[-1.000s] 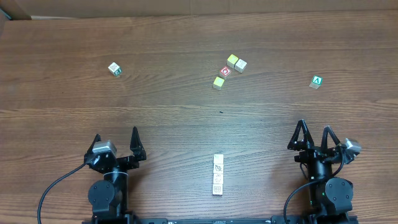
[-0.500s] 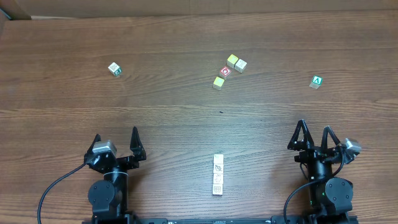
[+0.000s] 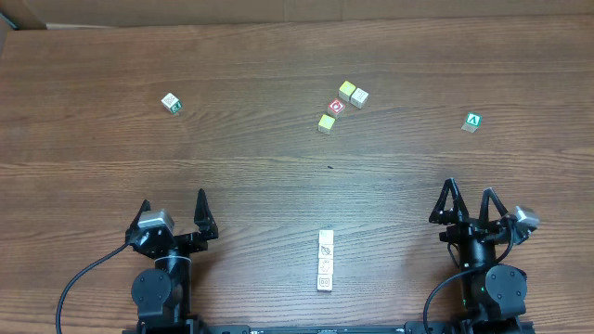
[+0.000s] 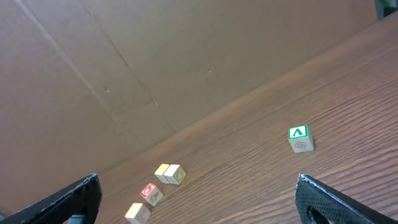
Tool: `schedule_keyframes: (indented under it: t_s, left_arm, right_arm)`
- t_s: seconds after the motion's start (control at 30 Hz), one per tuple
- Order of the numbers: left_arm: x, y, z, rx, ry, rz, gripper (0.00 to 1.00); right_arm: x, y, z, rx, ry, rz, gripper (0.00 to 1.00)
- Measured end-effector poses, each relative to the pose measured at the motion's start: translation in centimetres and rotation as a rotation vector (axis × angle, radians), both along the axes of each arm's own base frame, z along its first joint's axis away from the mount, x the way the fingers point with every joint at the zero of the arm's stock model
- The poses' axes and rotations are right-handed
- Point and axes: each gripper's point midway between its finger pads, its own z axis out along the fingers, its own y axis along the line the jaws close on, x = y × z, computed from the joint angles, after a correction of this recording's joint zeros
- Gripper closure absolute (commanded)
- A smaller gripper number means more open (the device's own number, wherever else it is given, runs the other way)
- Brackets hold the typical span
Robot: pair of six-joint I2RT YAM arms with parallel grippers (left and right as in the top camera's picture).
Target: Flip 4 blocks
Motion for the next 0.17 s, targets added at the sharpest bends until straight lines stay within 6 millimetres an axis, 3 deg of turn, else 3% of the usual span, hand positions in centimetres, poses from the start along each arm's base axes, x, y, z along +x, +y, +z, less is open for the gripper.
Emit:
schedule_keyframes:
  t_s: [0.17]
  left_arm:
    - [0.00, 0.00, 0.01, 0.000, 0.000, 0.000, 0.00]
  right_arm:
    - [0.00, -0.01, -0.02, 0.000, 0.001, 0.000, 0.00]
